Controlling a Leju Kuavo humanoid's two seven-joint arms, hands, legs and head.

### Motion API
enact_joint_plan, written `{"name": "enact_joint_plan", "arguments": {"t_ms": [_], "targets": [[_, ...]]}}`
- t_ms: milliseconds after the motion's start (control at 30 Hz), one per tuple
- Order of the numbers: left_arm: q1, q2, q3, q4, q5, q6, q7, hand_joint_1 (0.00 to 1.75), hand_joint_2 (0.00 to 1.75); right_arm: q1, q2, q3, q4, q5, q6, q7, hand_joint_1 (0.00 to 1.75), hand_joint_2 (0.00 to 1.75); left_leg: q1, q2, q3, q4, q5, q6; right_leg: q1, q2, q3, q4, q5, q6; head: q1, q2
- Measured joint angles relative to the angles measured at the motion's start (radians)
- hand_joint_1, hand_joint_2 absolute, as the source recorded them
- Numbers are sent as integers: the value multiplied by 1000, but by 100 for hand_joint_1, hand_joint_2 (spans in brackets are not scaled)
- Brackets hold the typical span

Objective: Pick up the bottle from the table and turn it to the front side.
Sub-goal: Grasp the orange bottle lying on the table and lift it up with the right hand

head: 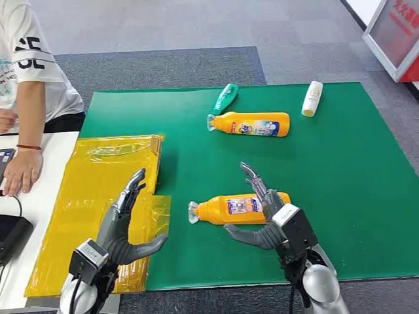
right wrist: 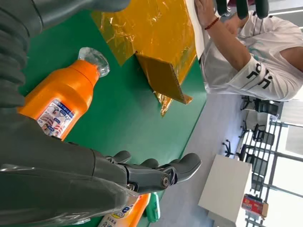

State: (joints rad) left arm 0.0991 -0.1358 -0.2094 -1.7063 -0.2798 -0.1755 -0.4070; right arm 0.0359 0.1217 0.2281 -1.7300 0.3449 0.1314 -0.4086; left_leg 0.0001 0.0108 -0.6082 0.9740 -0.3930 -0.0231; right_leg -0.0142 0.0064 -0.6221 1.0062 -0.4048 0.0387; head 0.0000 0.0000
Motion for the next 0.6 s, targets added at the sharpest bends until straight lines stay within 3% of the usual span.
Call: {"name": "enact_joint_plan", "arguments": {"t_ms": [600], "targets": [[0,0,0,0,1,0,0,0,175,0,0,0,0,3,-1,3,0,175,0,0,0,0,0,0,0,0,0,0,0,0,0,0]]}}
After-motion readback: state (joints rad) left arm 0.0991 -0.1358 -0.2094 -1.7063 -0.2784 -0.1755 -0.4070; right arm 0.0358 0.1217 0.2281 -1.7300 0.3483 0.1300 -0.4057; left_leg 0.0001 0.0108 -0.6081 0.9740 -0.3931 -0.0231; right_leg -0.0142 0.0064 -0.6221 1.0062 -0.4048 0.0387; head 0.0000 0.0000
